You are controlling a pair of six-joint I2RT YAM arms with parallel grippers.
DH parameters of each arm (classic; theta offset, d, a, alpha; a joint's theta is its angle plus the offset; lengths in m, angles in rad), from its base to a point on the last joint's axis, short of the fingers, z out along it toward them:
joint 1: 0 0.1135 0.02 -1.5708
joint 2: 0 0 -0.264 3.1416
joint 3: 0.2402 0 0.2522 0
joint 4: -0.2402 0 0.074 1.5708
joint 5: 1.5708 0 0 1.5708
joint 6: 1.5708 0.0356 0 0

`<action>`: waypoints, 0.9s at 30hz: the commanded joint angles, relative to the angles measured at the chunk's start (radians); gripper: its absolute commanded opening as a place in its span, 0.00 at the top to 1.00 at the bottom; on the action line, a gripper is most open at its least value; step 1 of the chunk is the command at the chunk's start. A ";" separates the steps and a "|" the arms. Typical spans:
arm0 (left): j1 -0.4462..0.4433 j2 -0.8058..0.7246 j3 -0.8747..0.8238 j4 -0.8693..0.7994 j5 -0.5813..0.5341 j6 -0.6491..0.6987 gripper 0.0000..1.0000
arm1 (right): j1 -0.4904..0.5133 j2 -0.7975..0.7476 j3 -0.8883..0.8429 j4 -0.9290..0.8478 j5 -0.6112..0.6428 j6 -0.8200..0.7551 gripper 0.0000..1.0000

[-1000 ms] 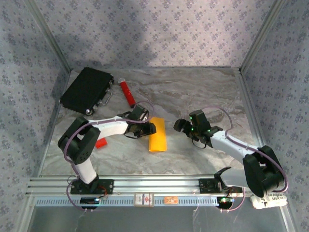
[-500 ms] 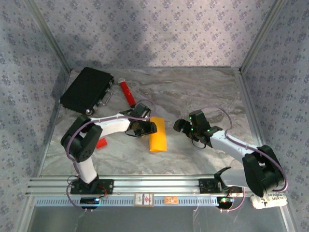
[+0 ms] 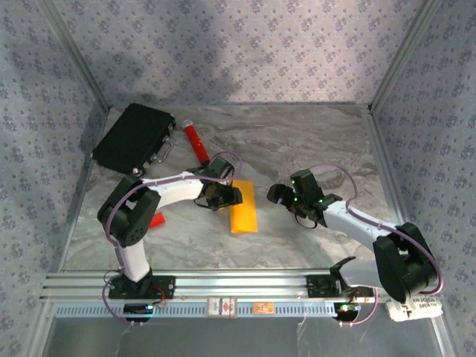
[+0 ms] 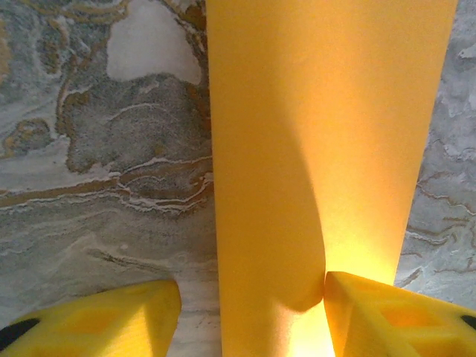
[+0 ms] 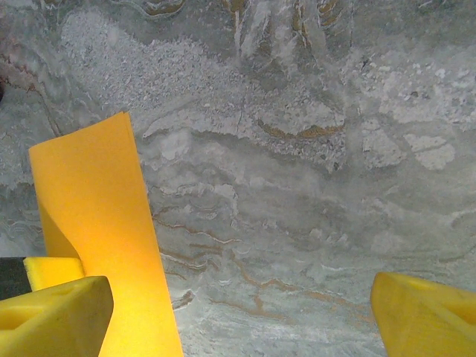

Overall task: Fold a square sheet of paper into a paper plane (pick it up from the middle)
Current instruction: First fold the square sheet of paper in half at the center of the table.

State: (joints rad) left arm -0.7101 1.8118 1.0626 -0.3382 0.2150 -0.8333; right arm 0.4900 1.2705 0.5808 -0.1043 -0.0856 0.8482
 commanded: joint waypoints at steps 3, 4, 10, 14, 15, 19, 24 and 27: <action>-0.017 0.110 -0.025 -0.002 -0.058 0.032 0.43 | 0.008 0.004 0.028 -0.034 0.022 -0.018 0.08; -0.020 0.111 -0.022 -0.006 -0.064 0.035 0.43 | 0.007 0.004 0.028 -0.033 0.023 -0.017 0.08; -0.021 0.121 -0.015 -0.013 -0.072 0.042 0.43 | 0.008 0.012 0.033 -0.031 0.020 -0.017 0.08; -0.022 0.130 -0.010 -0.012 -0.071 0.046 0.42 | 0.009 0.016 0.037 -0.034 0.020 -0.020 0.08; -0.022 0.130 -0.011 -0.011 -0.070 0.046 0.42 | 0.009 0.018 0.037 -0.034 0.020 -0.020 0.08; -0.022 0.132 -0.009 -0.013 -0.070 0.049 0.42 | 0.010 0.020 0.042 -0.031 0.018 -0.021 0.08; -0.022 0.138 -0.009 -0.015 -0.067 0.050 0.42 | 0.011 0.025 0.044 -0.030 0.014 -0.024 0.08; -0.022 0.138 -0.012 -0.015 -0.066 0.050 0.42 | 0.011 0.029 0.044 -0.020 0.007 -0.020 0.09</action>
State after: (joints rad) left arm -0.7223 1.8355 1.0973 -0.3817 0.1902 -0.8112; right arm 0.4938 1.2850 0.5961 -0.1101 -0.0830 0.8448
